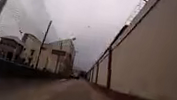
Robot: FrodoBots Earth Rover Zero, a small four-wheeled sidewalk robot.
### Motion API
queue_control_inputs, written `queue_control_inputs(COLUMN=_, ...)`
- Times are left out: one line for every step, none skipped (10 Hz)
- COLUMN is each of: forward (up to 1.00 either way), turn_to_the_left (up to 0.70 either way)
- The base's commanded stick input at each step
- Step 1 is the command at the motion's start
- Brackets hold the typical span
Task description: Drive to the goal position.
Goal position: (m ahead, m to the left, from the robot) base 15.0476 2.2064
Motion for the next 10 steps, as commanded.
queue_control_inputs(forward=0.84, turn_to_the_left=0.03)
queue_control_inputs(forward=0.84, turn_to_the_left=0.03)
queue_control_inputs(forward=0.84, turn_to_the_left=0.03)
queue_control_inputs(forward=0.84, turn_to_the_left=0.03)
queue_control_inputs(forward=0.84, turn_to_the_left=0.03)
queue_control_inputs(forward=0.84, turn_to_the_left=0.03)
queue_control_inputs(forward=0.84, turn_to_the_left=0.03)
queue_control_inputs(forward=0.84, turn_to_the_left=0.03)
queue_control_inputs(forward=0.84, turn_to_the_left=0.03)
queue_control_inputs(forward=0.84, turn_to_the_left=0.03)
